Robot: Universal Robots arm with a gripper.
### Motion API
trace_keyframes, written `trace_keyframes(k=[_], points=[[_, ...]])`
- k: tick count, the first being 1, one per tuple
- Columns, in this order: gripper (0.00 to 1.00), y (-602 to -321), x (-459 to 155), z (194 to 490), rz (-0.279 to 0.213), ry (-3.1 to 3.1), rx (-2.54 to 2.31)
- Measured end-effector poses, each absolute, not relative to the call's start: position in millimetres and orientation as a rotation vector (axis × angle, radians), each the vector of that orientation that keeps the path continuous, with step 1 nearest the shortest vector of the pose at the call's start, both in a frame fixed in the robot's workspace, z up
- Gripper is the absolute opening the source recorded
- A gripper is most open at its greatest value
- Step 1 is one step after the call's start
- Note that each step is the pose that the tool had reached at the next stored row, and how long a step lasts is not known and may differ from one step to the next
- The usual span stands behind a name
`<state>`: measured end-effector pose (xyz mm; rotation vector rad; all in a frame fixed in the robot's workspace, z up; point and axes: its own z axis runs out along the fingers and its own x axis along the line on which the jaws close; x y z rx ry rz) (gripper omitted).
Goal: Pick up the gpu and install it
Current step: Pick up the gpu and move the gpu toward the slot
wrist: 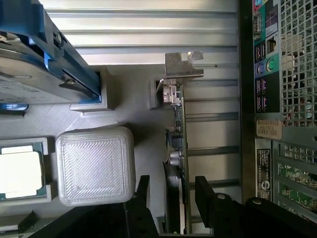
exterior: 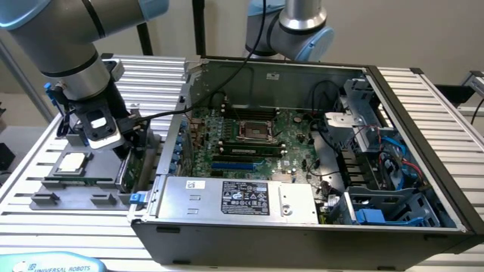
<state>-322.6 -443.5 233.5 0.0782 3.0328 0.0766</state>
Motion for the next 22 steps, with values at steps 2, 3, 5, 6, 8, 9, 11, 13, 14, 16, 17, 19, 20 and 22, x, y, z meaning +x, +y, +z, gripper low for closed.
trace_keyframes(k=[2,3,5,6,8,9,11,13,14,16,17,19,20,22], points=[[0.45,-443.4,-322.6,233.4,0.077,3.033,0.078],[0.45,-443.3,-322.6,233.4,0.077,3.033,0.078],[0.42,-443.2,-322.6,233.3,0.077,3.032,0.078],[0.42,-443.1,-322.7,233.4,0.077,3.032,0.078],[0.35,-443.0,-322.6,233.4,0.076,3.032,0.078],[0.35,-443.0,-322.6,233.4,0.075,3.032,0.078],[0.35,-442.9,-322.6,233.4,0.074,3.032,0.078],[0.33,-443.0,-322.6,233.5,0.073,3.032,0.078],[0.33,-442.9,-322.7,233.5,0.073,3.032,0.078],[0.27,-442.9,-322.6,233.5,0.073,3.032,0.078],[0.27,-442.9,-322.6,233.5,0.073,3.032,0.078],[0.27,-442.9,-322.5,233.4,0.073,3.032,0.078],[0.27,-442.9,-322.3,233.4,0.073,3.032,0.078],[0.27,-442.9,-321.7,233.4,0.073,3.033,0.078]])
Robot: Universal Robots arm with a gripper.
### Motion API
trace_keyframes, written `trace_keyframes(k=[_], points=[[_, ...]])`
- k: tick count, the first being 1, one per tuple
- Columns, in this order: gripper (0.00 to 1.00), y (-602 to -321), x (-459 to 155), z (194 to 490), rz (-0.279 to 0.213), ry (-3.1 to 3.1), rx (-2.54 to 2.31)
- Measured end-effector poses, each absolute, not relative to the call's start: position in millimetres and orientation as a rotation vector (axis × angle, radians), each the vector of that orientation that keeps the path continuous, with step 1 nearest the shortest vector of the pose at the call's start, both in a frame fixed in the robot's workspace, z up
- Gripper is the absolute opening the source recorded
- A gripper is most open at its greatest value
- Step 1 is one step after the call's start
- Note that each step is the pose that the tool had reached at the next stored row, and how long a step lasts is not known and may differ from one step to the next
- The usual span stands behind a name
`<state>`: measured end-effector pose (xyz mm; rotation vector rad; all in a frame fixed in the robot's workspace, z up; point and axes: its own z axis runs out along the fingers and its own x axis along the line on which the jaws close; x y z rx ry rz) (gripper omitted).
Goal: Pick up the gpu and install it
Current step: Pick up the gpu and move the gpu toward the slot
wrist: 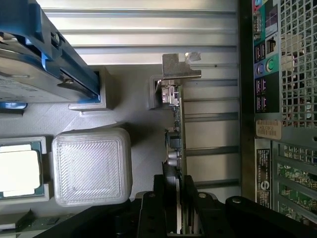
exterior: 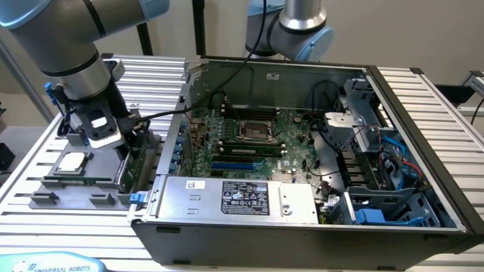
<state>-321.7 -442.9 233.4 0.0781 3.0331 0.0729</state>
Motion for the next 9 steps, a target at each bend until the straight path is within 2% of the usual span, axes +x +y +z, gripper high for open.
trace_keyframes(k=[9], points=[[0.27,-442.9,-321.1,233.4,0.073,3.035,0.078]])
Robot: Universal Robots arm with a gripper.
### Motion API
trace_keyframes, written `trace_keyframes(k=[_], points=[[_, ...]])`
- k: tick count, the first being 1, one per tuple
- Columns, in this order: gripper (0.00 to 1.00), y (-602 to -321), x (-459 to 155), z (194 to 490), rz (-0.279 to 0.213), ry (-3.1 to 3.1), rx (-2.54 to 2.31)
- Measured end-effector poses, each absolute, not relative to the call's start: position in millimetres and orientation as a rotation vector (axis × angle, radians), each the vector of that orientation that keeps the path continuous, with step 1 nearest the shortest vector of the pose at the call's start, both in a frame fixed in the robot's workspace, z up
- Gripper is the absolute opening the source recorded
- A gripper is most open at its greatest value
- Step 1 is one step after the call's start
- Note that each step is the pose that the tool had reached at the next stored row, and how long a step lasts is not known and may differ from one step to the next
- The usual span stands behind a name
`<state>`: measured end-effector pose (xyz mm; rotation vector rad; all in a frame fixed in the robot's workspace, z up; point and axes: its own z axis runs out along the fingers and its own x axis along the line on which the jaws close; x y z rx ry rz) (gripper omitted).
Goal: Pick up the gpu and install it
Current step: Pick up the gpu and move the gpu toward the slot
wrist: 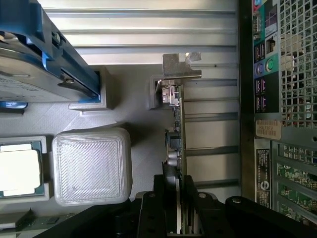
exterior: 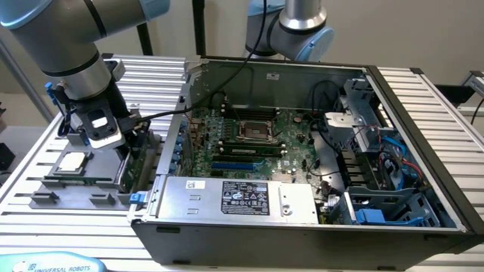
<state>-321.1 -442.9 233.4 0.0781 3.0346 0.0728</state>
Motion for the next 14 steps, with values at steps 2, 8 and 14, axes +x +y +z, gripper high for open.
trace_keyframes(k=[2,8,14], points=[[0.27,-442.9,-321.1,233.4,0.073,3.035,0.078],[0.27,-442.9,-321.1,233.4,0.073,3.036,0.078],[0.27,-442.9,-321.1,235.2,0.073,3.036,0.078]])
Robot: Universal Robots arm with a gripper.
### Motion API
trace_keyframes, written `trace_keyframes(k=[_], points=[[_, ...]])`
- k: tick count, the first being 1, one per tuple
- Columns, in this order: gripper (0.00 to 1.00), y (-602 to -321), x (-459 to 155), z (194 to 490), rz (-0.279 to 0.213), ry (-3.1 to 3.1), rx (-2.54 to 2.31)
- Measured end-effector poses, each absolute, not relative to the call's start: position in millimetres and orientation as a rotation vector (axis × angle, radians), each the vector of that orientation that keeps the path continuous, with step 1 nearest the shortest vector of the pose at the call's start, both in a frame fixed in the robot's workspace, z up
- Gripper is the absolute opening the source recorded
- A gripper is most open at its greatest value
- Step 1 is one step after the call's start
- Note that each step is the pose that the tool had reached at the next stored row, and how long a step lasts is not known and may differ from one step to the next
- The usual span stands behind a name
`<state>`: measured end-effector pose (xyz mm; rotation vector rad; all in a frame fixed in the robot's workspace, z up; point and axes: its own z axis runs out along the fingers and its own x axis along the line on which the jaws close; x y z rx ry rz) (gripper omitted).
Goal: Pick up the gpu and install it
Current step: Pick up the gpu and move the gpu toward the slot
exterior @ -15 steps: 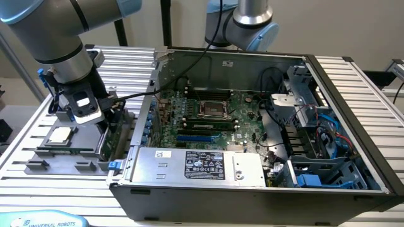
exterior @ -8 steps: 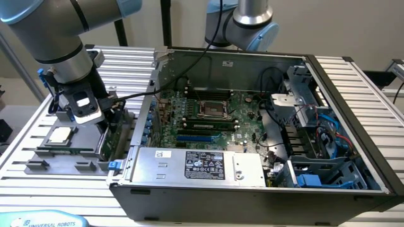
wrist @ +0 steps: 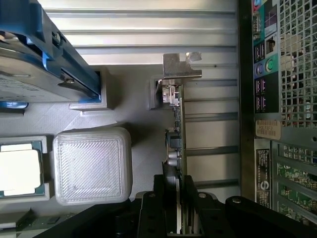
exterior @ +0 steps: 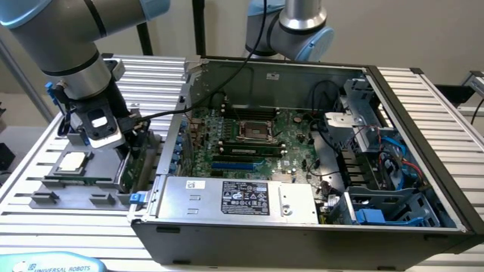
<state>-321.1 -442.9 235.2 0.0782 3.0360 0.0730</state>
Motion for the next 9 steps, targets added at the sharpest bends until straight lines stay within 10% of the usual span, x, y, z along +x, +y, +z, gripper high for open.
trace_keyframes(k=[9], points=[[0.27,-442.9,-321.1,251.6,0.073,3.039,0.078]])
